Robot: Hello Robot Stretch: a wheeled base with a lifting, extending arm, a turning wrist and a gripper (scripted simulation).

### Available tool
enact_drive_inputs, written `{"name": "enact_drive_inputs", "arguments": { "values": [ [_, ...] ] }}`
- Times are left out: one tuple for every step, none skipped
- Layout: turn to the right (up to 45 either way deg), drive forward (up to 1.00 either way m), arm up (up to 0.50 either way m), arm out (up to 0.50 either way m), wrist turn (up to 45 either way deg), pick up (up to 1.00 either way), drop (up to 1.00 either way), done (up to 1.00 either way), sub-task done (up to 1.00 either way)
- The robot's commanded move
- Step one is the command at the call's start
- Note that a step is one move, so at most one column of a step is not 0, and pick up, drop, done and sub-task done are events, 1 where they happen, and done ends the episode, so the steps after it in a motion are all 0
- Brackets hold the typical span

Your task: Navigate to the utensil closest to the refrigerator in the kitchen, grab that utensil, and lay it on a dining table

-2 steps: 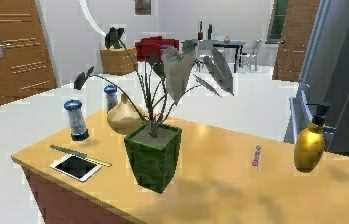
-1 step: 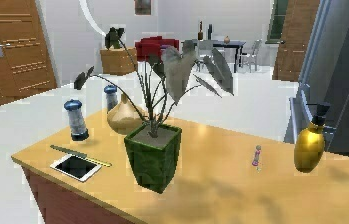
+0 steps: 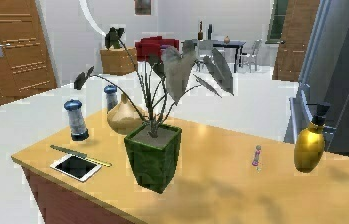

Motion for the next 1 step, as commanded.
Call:
{"name": "enact_drive_inputs", "arguments": {
  "values": [
    [0.0, 0.00, -0.14, 0.00, 0.0, 0.00, 0.00, 0.00, 0.00]
  ]
}}
